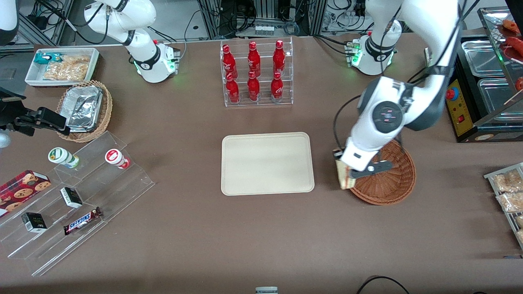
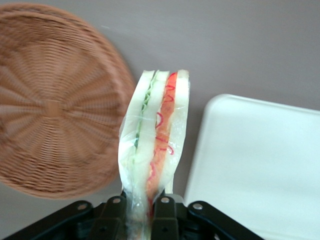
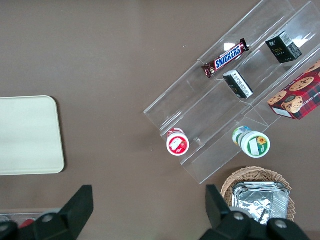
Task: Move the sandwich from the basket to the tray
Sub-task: 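Carry the sandwich over the beige tray and lower it upright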
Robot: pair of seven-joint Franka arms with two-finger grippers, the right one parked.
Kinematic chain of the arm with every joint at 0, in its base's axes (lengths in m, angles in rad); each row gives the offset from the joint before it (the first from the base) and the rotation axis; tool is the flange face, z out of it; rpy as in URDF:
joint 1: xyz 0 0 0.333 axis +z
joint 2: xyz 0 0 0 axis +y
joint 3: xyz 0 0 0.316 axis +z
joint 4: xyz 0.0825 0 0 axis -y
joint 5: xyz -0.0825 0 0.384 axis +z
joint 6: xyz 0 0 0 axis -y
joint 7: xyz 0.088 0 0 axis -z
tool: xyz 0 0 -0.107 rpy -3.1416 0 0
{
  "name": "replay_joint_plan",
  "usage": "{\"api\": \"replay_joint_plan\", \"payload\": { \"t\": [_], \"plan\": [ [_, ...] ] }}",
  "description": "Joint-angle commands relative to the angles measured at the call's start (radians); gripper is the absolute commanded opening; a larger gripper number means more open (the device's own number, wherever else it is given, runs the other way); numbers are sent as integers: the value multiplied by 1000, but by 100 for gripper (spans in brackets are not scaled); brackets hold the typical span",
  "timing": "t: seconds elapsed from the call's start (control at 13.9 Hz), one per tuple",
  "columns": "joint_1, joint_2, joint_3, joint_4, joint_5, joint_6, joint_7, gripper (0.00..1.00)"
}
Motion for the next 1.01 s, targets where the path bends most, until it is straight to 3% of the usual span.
{"api": "replay_joint_plan", "payload": {
  "t": [0.0,0.29,0.58,0.79,0.94],
  "plan": [
    [-140,135,11,144,30,-41,-103,2],
    [-280,255,11,258,29,-25,-258,1],
    [-368,341,12,284,32,107,-329,0],
    [-378,390,12,318,30,115,-340,1],
    [-385,401,12,321,30,126,-341,8]
  ]
}}
